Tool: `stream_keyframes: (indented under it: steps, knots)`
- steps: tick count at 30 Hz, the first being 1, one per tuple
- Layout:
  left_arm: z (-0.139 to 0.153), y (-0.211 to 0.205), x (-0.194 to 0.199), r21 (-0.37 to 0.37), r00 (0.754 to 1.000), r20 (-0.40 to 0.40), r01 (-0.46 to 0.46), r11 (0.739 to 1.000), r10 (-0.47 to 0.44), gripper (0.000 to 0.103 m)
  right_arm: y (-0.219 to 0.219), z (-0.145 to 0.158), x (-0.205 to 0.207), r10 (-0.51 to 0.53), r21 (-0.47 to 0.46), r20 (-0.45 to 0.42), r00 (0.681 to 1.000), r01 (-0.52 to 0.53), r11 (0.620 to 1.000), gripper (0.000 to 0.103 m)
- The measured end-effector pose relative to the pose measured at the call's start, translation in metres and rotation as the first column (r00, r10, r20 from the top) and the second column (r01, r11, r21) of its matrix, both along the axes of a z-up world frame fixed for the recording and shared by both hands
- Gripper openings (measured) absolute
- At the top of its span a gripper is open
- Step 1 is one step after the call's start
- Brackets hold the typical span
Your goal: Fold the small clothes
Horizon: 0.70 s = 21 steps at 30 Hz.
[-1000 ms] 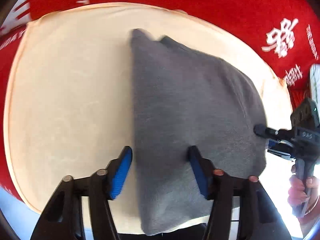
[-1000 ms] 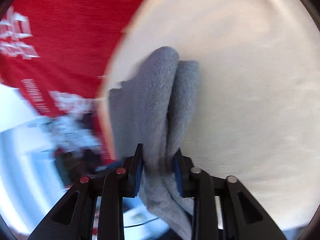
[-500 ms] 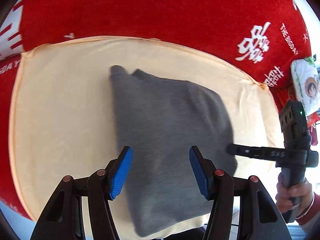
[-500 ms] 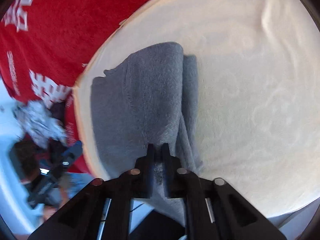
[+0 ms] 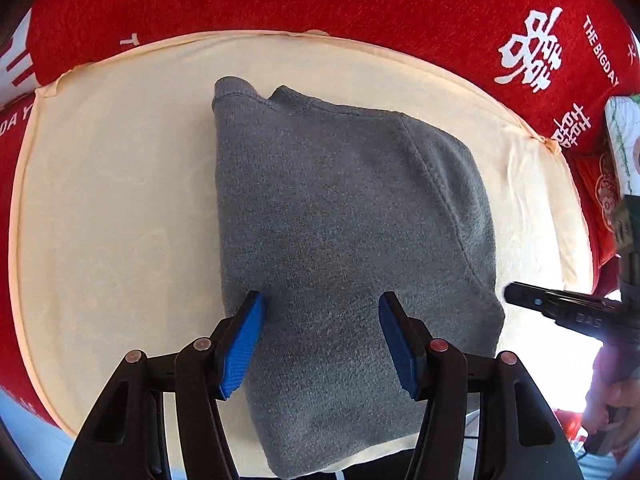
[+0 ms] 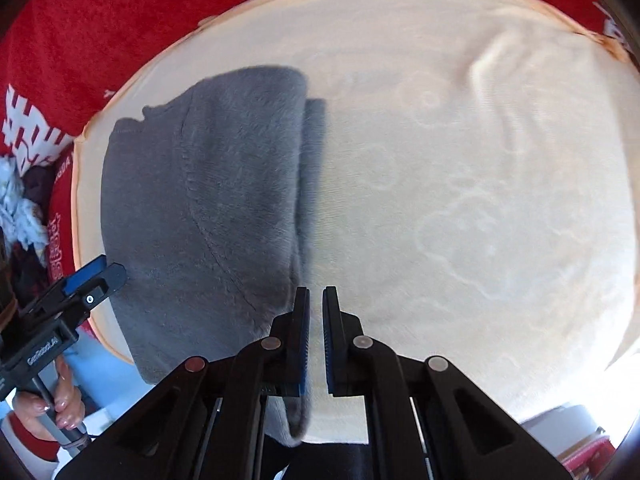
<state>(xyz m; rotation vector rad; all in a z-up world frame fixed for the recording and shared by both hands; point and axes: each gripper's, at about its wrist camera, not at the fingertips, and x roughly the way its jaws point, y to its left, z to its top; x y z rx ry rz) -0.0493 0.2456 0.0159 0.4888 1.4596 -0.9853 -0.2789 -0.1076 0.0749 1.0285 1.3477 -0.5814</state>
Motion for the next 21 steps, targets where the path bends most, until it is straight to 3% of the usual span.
stream_keyframes:
  steps: [3, 7, 15, 21]
  knots:
    - [-0.002, 0.003, -0.001, 0.004, 1.000, 0.007, 0.000, 1.000, 0.000, 0.060, 0.000, 0.016, -0.004, -0.028, -0.022, 0.031, 0.999, 0.029, 0.999, 0.007]
    - [-0.002, 0.002, -0.004, 0.013, 1.000, 0.023, 0.010, 1.000, -0.011, 0.060, 0.010, 0.027, 0.015, 0.014, -0.056, 0.078, 0.997, -0.009, 0.998, 0.007]
    - [-0.001, 0.001, -0.005, 0.026, 0.999, 0.032, 0.023, 0.999, -0.024, 0.060, 0.028, -0.008, 0.041, 0.089, -0.021, 0.025, 0.996, -0.089, 0.996, 0.007]
    - [0.000, 0.001, -0.008, 0.037, 0.999, 0.041, 0.025, 0.999, -0.026, 0.060, 0.029, -0.007, 0.042, 0.086, -0.005, 0.036, 0.996, -0.086, 0.996, 0.007]
